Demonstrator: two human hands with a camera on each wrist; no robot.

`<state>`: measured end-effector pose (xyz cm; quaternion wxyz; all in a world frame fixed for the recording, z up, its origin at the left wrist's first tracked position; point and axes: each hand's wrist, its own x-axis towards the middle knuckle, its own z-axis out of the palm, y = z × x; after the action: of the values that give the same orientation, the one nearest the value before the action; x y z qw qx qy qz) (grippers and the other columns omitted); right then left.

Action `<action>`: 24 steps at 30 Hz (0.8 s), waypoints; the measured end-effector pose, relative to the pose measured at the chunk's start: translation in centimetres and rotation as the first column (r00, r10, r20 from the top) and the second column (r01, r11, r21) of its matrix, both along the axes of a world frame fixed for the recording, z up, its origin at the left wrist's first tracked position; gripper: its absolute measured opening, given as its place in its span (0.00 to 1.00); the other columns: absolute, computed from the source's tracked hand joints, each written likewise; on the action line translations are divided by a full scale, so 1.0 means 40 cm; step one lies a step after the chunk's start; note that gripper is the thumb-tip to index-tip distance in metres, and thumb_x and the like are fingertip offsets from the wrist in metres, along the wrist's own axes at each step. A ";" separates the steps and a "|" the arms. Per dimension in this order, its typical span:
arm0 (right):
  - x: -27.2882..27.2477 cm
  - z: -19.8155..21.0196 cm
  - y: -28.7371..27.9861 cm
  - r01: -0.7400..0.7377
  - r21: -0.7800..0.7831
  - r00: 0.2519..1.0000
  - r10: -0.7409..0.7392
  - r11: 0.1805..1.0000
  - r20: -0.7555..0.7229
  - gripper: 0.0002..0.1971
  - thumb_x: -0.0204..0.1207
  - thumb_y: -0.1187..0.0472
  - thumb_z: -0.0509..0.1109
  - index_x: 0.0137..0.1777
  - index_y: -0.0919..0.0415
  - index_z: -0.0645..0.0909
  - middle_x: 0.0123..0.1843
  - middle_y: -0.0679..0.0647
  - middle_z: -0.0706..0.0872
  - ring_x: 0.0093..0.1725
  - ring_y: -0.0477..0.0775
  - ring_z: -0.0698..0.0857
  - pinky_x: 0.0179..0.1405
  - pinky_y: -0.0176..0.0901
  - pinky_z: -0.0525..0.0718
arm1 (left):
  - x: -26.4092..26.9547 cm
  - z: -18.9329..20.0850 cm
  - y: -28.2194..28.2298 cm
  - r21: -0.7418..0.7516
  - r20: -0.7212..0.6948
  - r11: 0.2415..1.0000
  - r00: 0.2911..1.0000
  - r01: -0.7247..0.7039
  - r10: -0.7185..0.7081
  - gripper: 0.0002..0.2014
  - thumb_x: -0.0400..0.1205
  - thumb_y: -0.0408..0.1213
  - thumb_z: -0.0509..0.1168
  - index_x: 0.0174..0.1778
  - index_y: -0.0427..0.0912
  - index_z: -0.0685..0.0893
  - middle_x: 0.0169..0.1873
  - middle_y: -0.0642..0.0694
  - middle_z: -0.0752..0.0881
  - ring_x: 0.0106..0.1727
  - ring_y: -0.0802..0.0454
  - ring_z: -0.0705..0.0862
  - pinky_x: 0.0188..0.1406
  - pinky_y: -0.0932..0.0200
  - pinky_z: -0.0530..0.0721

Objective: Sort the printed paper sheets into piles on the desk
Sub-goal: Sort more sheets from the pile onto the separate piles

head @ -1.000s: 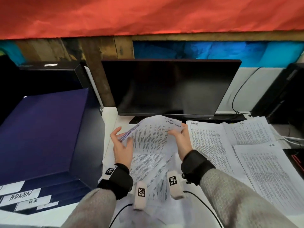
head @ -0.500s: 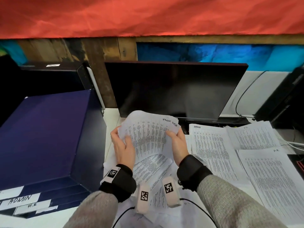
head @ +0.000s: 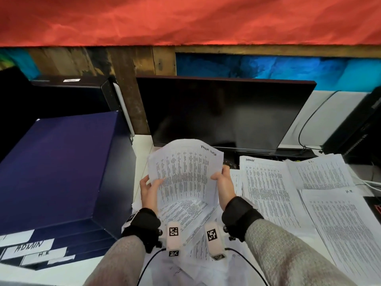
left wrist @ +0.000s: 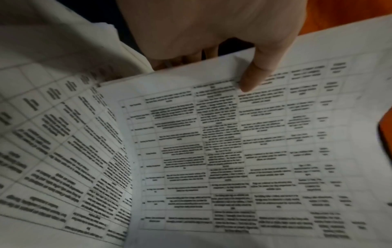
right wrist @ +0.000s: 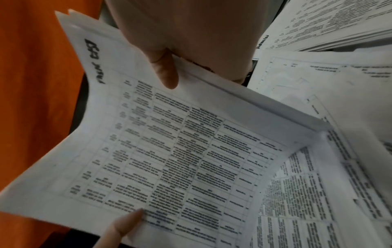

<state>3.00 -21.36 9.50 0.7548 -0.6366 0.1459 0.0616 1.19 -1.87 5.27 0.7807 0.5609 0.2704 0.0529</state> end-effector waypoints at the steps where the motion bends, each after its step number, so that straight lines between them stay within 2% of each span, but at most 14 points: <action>1: -0.001 -0.006 -0.002 0.001 0.004 1.000 -0.001 1.000 -0.013 0.16 0.75 0.75 0.56 0.59 0.58 0.67 0.55 0.55 0.79 0.54 0.54 0.79 0.50 0.47 0.79 | 0.000 -0.013 0.005 0.002 -0.012 1.000 1.000 0.010 -0.010 0.17 0.78 0.34 0.67 0.62 0.50 0.75 0.59 0.41 0.84 0.59 0.41 0.84 0.63 0.37 0.80; 4: -0.002 -0.023 0.005 -0.032 -0.031 0.998 0.030 0.999 -0.055 0.20 0.74 0.77 0.57 0.62 0.59 0.65 0.55 0.55 0.79 0.53 0.53 0.79 0.48 0.47 0.79 | -0.003 -0.042 -0.002 0.032 -0.046 0.999 0.998 0.040 -0.038 0.16 0.78 0.33 0.67 0.59 0.52 0.76 0.59 0.44 0.85 0.59 0.44 0.83 0.66 0.41 0.78; 7: -0.006 -0.038 0.030 -0.029 -0.053 0.996 0.024 0.998 -0.080 0.22 0.72 0.79 0.56 0.64 0.60 0.64 0.55 0.55 0.78 0.53 0.52 0.78 0.46 0.44 0.78 | -0.007 -0.049 -0.025 0.023 -0.065 1.000 0.998 0.020 -0.018 0.23 0.73 0.38 0.68 0.64 0.51 0.71 0.61 0.41 0.82 0.61 0.42 0.82 0.67 0.39 0.77; 10: -0.008 -0.055 0.048 -0.011 -0.064 0.997 0.006 0.998 -0.083 0.18 0.76 0.76 0.56 0.61 0.59 0.64 0.58 0.57 0.78 0.53 0.51 0.78 0.41 0.39 0.77 | -0.004 -0.040 -0.040 0.007 -0.052 0.999 0.998 -0.040 0.041 0.22 0.80 0.33 0.63 0.69 0.47 0.68 0.61 0.43 0.80 0.63 0.41 0.80 0.62 0.48 0.78; 12: -0.010 -0.064 0.052 -0.035 -0.111 0.996 0.026 0.993 -0.080 0.12 0.80 0.70 0.56 0.60 0.58 0.64 0.57 0.56 0.78 0.52 0.50 0.79 0.41 0.38 0.78 | -0.007 -0.033 -0.047 0.001 -0.054 0.999 0.998 -0.040 0.040 0.24 0.82 0.34 0.61 0.74 0.46 0.67 0.62 0.51 0.76 0.65 0.49 0.75 0.66 0.53 0.71; 13: -0.009 -0.072 0.054 -0.044 -0.133 0.997 0.034 0.990 -0.076 0.09 0.82 0.69 0.56 0.59 0.58 0.63 0.53 0.54 0.77 0.49 0.49 0.78 0.40 0.37 0.78 | -0.007 -0.035 -0.048 -0.007 -0.041 1.000 0.999 -0.024 0.024 0.25 0.80 0.37 0.62 0.74 0.46 0.69 0.63 0.52 0.76 0.67 0.50 0.75 0.70 0.52 0.69; 14: -0.009 -0.077 0.057 -0.038 -0.155 0.998 0.029 0.987 -0.061 0.08 0.83 0.68 0.55 0.58 0.59 0.62 0.49 0.52 0.76 0.44 0.47 0.77 0.39 0.37 0.77 | -0.005 -0.039 -0.048 -0.013 -0.021 1.000 1.000 -0.007 0.007 0.25 0.76 0.41 0.63 0.71 0.48 0.73 0.65 0.50 0.79 0.68 0.47 0.76 0.74 0.47 0.69; 16: -0.012 -0.084 0.061 0.004 -0.216 1.000 -0.008 0.976 -0.018 0.06 0.83 0.68 0.55 0.56 0.60 0.62 0.42 0.50 0.73 0.37 0.46 0.74 0.34 0.37 0.75 | -0.005 -0.050 -0.053 -0.020 -0.017 1.000 1.000 -0.011 0.010 0.27 0.69 0.43 0.61 0.67 0.47 0.77 0.64 0.44 0.83 0.67 0.41 0.79 0.73 0.38 0.71; 18: -0.017 -0.090 0.051 0.025 -0.238 1.000 -0.023 0.971 0.011 0.07 0.83 0.69 0.53 0.58 0.60 0.64 0.43 0.52 0.77 0.37 0.48 0.77 0.37 0.43 0.78 | -0.011 -0.047 -0.059 0.000 -0.016 1.000 1.000 0.016 -0.016 0.29 0.68 0.43 0.60 0.68 0.46 0.76 0.63 0.44 0.83 0.65 0.42 0.79 0.72 0.39 0.72; 21: -0.011 -0.105 -0.019 0.069 -0.329 0.997 -0.059 0.942 0.041 0.15 0.79 0.68 0.53 0.62 0.56 0.71 0.50 0.55 0.83 0.47 0.57 0.82 0.53 0.54 0.80 | -0.025 -0.051 -0.063 0.130 -0.038 0.983 0.991 0.132 -0.128 0.24 0.69 0.49 0.62 0.63 0.50 0.73 0.59 0.47 0.82 0.61 0.45 0.80 0.68 0.40 0.76; 23: -0.001 -0.111 -0.106 0.179 -0.351 0.984 -0.173 0.919 0.051 0.14 0.74 0.68 0.55 0.56 0.55 0.74 0.46 0.57 0.83 0.44 0.58 0.81 0.51 0.55 0.79 | -0.037 -0.081 -0.053 0.221 -0.080 0.952 0.977 0.213 -0.200 0.21 0.68 0.54 0.66 0.56 0.53 0.75 0.55 0.46 0.83 0.59 0.45 0.82 0.65 0.40 0.78; 24: 0.002 -0.121 -0.168 0.230 -0.354 0.972 -0.230 0.907 0.043 0.13 0.73 0.72 0.54 0.50 0.56 0.75 0.42 0.57 0.82 0.41 0.57 0.79 0.46 0.50 0.79 | -0.043 -0.106 -0.044 0.309 -0.116 0.915 0.965 0.261 -0.236 0.20 0.69 0.55 0.66 0.54 0.54 0.76 0.54 0.48 0.84 0.58 0.46 0.83 0.64 0.40 0.79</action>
<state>3.09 -28.08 4.66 0.6290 -0.7410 0.2286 -0.0551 -0.51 -3.63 1.02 0.6682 0.7120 0.2144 -0.0249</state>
